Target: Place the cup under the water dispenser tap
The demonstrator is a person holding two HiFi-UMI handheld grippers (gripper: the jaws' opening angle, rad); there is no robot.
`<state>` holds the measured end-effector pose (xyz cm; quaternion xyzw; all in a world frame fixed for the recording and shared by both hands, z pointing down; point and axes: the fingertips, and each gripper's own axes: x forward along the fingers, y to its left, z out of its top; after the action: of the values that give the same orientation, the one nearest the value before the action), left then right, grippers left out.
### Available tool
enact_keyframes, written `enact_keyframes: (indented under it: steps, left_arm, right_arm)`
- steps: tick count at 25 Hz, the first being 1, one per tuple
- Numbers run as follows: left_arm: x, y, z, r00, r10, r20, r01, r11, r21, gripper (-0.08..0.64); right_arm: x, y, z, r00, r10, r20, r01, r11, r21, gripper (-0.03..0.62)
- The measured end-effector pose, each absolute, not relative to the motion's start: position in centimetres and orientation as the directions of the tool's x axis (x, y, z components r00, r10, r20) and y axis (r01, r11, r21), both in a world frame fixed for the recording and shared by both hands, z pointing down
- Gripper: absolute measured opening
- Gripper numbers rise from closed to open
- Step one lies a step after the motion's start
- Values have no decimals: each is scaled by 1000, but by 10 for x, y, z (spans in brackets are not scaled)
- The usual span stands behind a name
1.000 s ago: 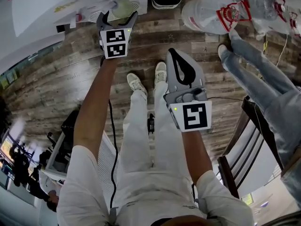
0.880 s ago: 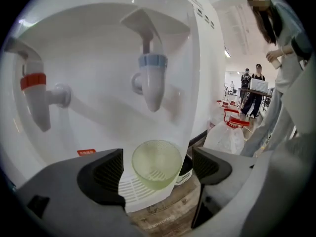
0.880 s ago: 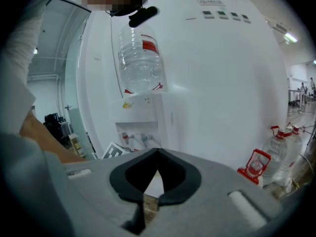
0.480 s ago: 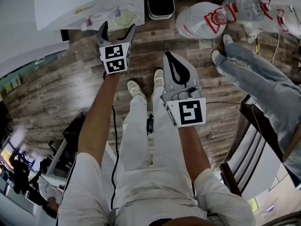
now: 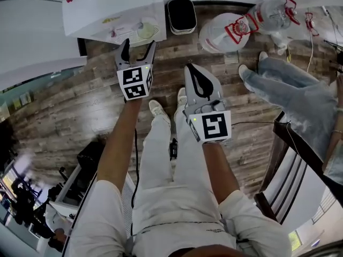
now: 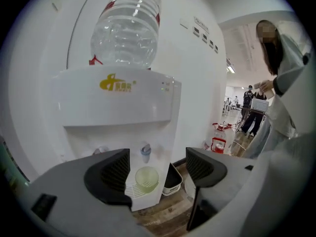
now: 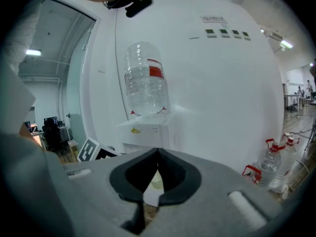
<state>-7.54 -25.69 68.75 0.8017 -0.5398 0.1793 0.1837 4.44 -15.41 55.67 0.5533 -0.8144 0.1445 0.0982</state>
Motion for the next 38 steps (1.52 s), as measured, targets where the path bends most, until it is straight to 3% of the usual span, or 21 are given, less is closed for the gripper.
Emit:
enact_keyframes:
  steps: [16,27,35,38]
  left_arm:
    - [-67,-204,487,342,-869,357,-939,-325,108,201]
    - [-80,-170,374,302,-909,288,-953,-277,126,137]
    - [-85,-138,305,321,-920,224,-946,-300,123,8]
    - [-83,-123,282,336,-918,210,-941,-317,120,-3]
  right_arm:
    - [50,-134,430,-374,-894,247,-926,347,-146,0]
    - [41,-125,344,-405,-894,191,-912,379,-159,0]
    - [33,-110,292,-440,-884,159,-892,409,-192,0]
    - [27,-102,271,-464,-874,146,-880,435,-193,0]
